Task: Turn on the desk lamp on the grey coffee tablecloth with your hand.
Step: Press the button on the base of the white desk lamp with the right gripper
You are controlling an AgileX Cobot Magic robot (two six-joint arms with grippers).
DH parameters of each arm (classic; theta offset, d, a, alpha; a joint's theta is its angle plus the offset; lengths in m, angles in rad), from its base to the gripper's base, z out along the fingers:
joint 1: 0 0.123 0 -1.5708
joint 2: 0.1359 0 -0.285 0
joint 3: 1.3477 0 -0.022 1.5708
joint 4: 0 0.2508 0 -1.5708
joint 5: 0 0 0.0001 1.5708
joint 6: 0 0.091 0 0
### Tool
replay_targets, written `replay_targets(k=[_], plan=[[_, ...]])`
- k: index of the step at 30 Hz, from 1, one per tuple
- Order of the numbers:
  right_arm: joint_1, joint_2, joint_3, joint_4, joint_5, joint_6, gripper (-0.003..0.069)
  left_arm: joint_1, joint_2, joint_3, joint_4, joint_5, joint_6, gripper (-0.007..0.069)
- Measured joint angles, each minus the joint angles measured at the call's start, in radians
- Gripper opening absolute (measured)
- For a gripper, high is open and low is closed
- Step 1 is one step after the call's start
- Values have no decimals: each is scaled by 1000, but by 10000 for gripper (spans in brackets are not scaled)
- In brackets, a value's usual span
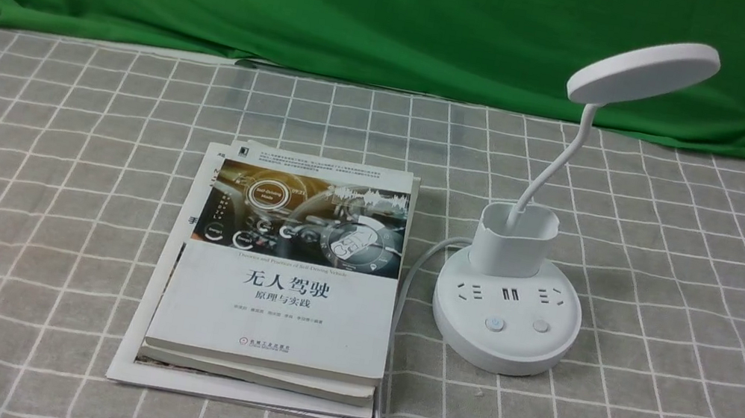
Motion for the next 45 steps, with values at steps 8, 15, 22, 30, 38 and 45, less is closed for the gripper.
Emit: replay_targets(k=[8,15,22,30,38,45], plan=[[178,458,-139,-10,-58,-37,31,0,0,0,0,0,0,19],[245,703,-274,-6,-122,-48,32,0,0,0,0,0,0,19],[243,891,-393,-16,-158,-48,33,0,0,0,0,0,0,19],[216,945,-448,-26,-161,-47,33,0,0,0,0,0,0,19],[208,948,-462,-29,-161,-47,33,0,0,0,0,0,0,19],[205,1001,-472,-27,-174,-46,34,0,0,0,0,0,0,19]])
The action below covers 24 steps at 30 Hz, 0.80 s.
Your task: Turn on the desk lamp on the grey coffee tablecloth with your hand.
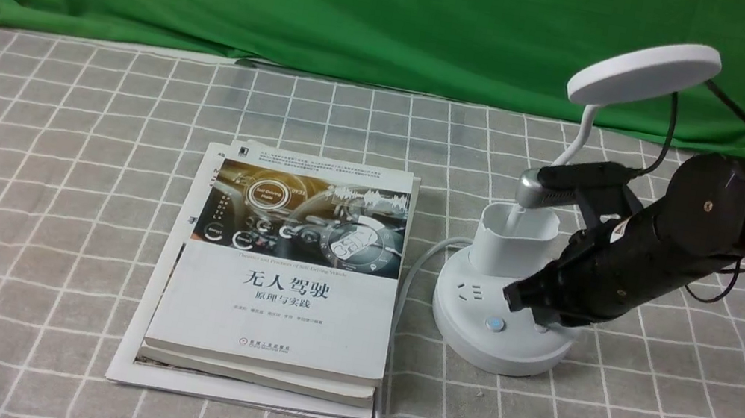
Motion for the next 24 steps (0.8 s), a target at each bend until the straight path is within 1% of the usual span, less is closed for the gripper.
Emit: replay_targets(k=[9,17,22,24], plan=[[0,-17,0,5,-9,0,34,0,0,0,0,0,0,19],[0,-116,13,4,-4,1,34,0,0,0,0,0,0,19],[0,-196,90,4,-4,2,34,0,0,0,0,0,-1,19],[0,-275,162,4,-11,13,34,0,0,0,0,0,0,19]])
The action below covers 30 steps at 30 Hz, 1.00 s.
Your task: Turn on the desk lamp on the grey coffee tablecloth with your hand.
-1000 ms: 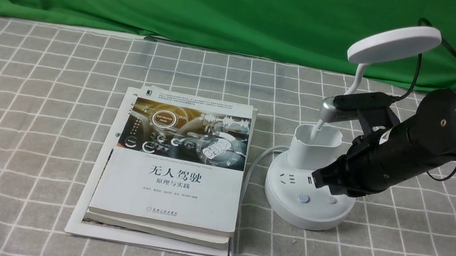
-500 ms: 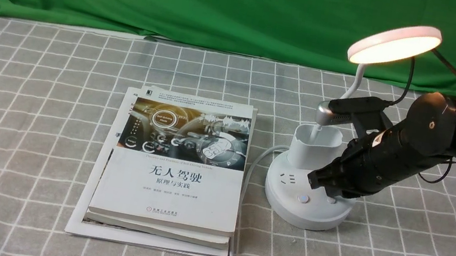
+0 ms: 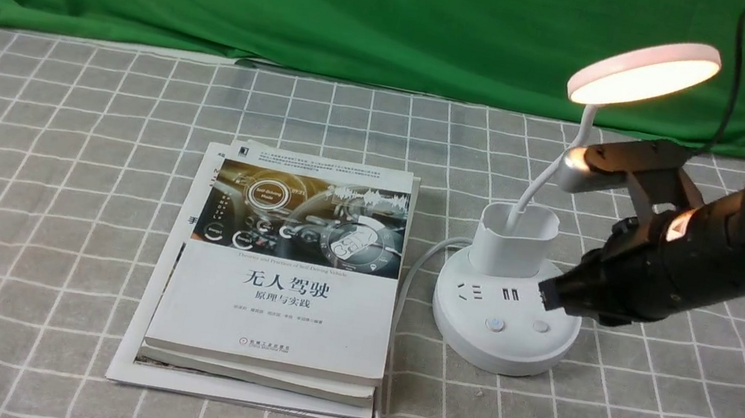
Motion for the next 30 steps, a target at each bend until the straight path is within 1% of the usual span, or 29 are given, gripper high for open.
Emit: replay_targets(k=[1,3,6,7,11,16,25,30], plan=[[0,-8,6,0,0,0,34,0,0,0,0,0,0,19],[0,-138,89,0,-14,16,34,0,0,0,0,0,0,19],[0,-246,168,0,-30,24,34,0,0,0,0,0,0,19],[0,-345,227,0,-42,36,34,0,0,0,0,0,0,19],[0,-539,361,0,-70,55,34,0,0,0,0,0,0,19],[0,-731,467,-1,-69,97,44,0,0,0,0,0,0,19],[0,-872,515,-2,-68,116,69,0,0,0,0,0,0,19],[1,-894,528,-7,-143,116,65,0,0,0,0,0,0,19]])
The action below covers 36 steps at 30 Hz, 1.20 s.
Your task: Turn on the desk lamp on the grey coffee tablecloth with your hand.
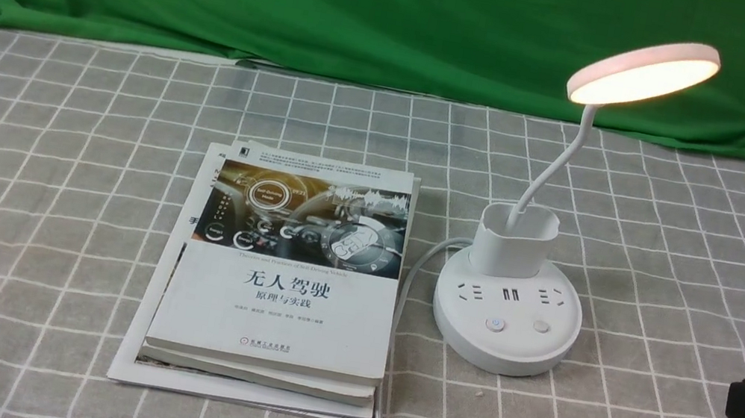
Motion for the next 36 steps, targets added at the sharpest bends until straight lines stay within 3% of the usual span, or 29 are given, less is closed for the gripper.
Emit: replay_targets(k=[3,6,10,19,25,36], plan=[[-11,-63,63,0,-114,-28,30,0,0,0,0,0,0,19],[-83,-189,254,-3,-341,-58,27,0,0,0,0,0,0,19],[-180,-376,445,-4,-430,-65,27,0,0,0,0,0,0,19],[-317,-687,526,-4,-332,-118,27,0,0,0,0,0,0,19],[-319,-712,527,-12,-229,-132,27,0,0,0,0,0,0,19],[-319,-712,527,-15,-215,-132,33,0,0,0,0,0,0,19]])
